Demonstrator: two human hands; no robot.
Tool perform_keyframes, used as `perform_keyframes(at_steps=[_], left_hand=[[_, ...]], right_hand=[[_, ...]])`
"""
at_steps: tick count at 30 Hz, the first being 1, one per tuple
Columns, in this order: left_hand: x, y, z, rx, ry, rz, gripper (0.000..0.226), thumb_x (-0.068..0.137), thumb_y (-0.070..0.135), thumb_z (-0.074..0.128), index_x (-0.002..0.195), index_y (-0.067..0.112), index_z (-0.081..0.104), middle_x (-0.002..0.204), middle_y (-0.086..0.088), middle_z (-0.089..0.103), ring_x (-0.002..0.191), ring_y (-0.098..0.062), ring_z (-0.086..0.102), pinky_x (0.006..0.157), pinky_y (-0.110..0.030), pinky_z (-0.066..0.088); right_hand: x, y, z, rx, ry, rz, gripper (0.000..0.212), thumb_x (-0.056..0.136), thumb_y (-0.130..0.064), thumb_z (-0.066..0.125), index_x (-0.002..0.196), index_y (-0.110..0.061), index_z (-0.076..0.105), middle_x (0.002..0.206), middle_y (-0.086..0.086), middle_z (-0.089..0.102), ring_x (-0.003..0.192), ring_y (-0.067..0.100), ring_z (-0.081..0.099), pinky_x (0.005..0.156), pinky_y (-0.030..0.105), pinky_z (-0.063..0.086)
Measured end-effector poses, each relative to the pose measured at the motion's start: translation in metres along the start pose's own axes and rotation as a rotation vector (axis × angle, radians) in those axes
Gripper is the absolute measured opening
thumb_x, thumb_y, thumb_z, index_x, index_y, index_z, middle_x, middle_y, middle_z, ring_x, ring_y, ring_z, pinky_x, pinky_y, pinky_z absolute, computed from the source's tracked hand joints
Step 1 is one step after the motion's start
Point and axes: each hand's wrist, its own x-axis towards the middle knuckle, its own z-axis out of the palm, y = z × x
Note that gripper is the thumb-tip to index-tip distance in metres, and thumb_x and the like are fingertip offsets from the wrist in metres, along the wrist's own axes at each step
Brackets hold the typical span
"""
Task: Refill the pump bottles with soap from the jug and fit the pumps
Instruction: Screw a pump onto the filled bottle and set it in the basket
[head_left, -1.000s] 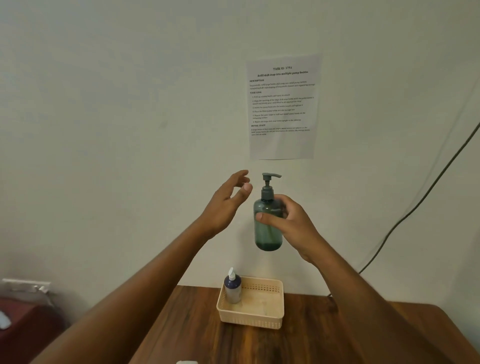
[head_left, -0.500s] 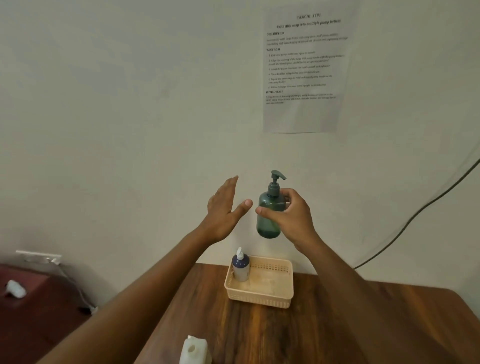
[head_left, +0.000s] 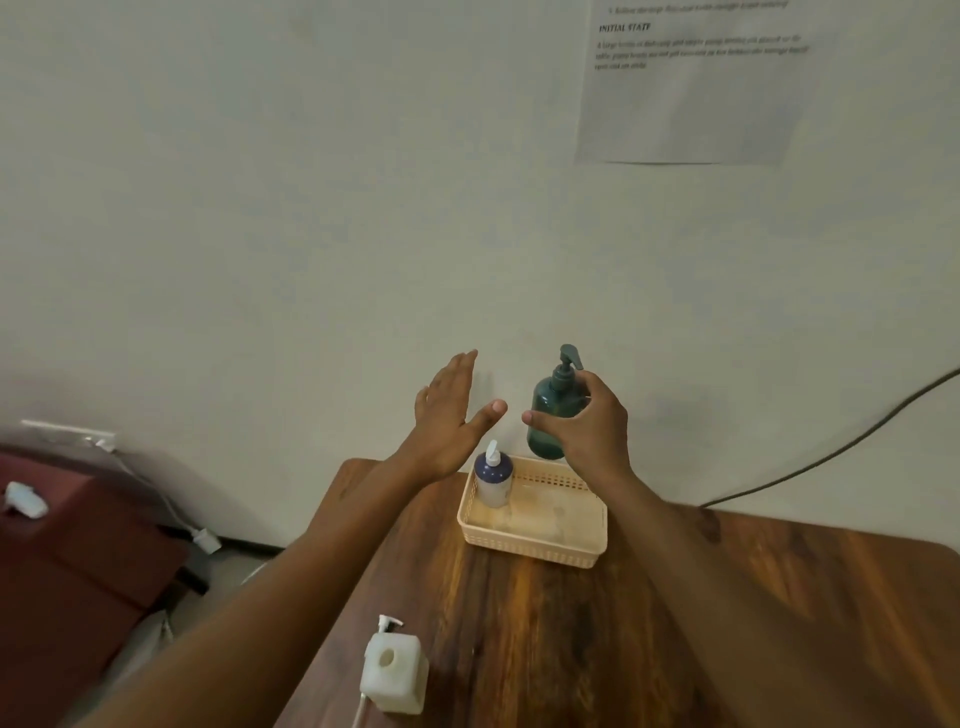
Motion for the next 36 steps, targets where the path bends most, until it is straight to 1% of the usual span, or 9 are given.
perform_keyframes(at_steps=[4, 9, 13, 17, 20, 21, 24, 29, 36], left_hand=[[0.010, -0.026, 0.019, 0.005, -0.015, -0.051, 0.089, 0.091, 0.073, 0.030, 0.165, 0.030, 0.006, 0.175, 0.002, 0.004, 0.161, -0.026, 0.007, 0.128, -0.058, 0.008], [0.016, -0.056, 0.039, 0.019, -0.036, -0.079, 0.087, 0.094, 0.072, 0.032, 0.165, 0.028, 0.006, 0.174, 0.000, 0.005, 0.161, -0.025, 0.006, 0.128, -0.058, 0.007], [0.018, -0.076, 0.056, 0.026, -0.054, -0.106, 0.085, 0.097, 0.069, 0.035, 0.165, 0.027, 0.006, 0.174, 0.000, 0.006, 0.161, -0.024, 0.006, 0.128, -0.058, 0.009], [0.016, -0.090, 0.069, 0.048, -0.081, -0.133, 0.082, 0.101, 0.064, 0.039, 0.166, 0.025, 0.006, 0.174, -0.001, 0.007, 0.161, -0.023, 0.006, 0.128, -0.057, 0.010], [0.012, -0.103, 0.079, 0.040, -0.111, -0.151, 0.091, 0.094, 0.075, 0.033, 0.165, 0.026, 0.006, 0.174, -0.001, 0.007, 0.161, -0.022, 0.005, 0.127, -0.058, 0.011], [0.011, -0.108, 0.082, 0.038, -0.116, -0.152, 0.091, 0.094, 0.075, 0.034, 0.165, 0.026, 0.006, 0.174, -0.001, 0.008, 0.161, -0.022, 0.005, 0.127, -0.058, 0.011], [0.006, -0.121, 0.090, 0.040, -0.126, -0.155, 0.085, 0.101, 0.066, 0.041, 0.166, 0.025, 0.005, 0.174, -0.001, 0.007, 0.161, -0.021, 0.004, 0.128, -0.055, 0.010], [0.000, -0.136, 0.101, 0.034, -0.135, -0.178, 0.083, 0.102, 0.062, 0.044, 0.166, 0.023, 0.007, 0.174, -0.001, 0.009, 0.160, -0.021, 0.007, 0.128, -0.056, 0.010], [-0.006, -0.158, 0.117, -0.043, -0.143, -0.228, 0.089, 0.095, 0.071, 0.040, 0.165, 0.029, 0.008, 0.174, 0.002, 0.010, 0.160, -0.018, 0.004, 0.127, -0.059, 0.008]], right_hand=[[0.012, 0.033, 0.025, -0.059, -0.010, 0.062, 0.077, 0.069, -0.035, 0.094, 0.134, -0.021, 0.055, 0.136, 0.000, 0.061, 0.123, 0.021, 0.059, 0.099, 0.031, 0.048], [0.024, 0.072, 0.053, -0.088, -0.025, 0.133, 0.077, 0.068, -0.031, 0.095, 0.133, -0.019, 0.056, 0.135, 0.002, 0.062, 0.123, 0.023, 0.061, 0.103, 0.032, 0.048], [0.031, 0.103, 0.071, -0.120, -0.040, 0.164, 0.076, 0.066, -0.027, 0.096, 0.130, -0.016, 0.058, 0.132, 0.004, 0.064, 0.120, 0.024, 0.061, 0.103, 0.033, 0.048], [0.036, 0.131, 0.089, -0.142, -0.056, 0.186, 0.074, 0.065, -0.023, 0.096, 0.127, -0.015, 0.058, 0.128, 0.004, 0.065, 0.117, 0.024, 0.062, 0.094, 0.023, 0.043], [0.037, 0.147, 0.101, -0.157, -0.072, 0.192, 0.073, 0.063, -0.023, 0.097, 0.123, -0.015, 0.058, 0.124, 0.004, 0.065, 0.112, 0.023, 0.062, 0.088, 0.022, 0.041], [0.038, 0.152, 0.105, -0.161, -0.077, 0.197, 0.073, 0.062, -0.023, 0.098, 0.122, -0.014, 0.058, 0.123, 0.003, 0.065, 0.112, 0.022, 0.062, 0.087, 0.022, 0.041], [0.041, 0.167, 0.116, -0.161, -0.083, 0.213, 0.072, 0.063, -0.023, 0.097, 0.121, -0.013, 0.057, 0.124, 0.004, 0.064, 0.112, 0.022, 0.062, 0.087, 0.023, 0.041], [0.044, 0.193, 0.130, -0.161, -0.074, 0.233, 0.068, 0.064, -0.015, 0.096, 0.119, -0.011, 0.057, 0.124, 0.007, 0.063, 0.113, 0.026, 0.062, 0.088, 0.025, 0.042], [0.046, 0.220, 0.147, -0.189, -0.079, 0.189, 0.069, 0.062, -0.013, 0.096, 0.119, -0.008, 0.057, 0.122, 0.008, 0.061, 0.110, 0.025, 0.060, 0.085, 0.024, 0.039]])
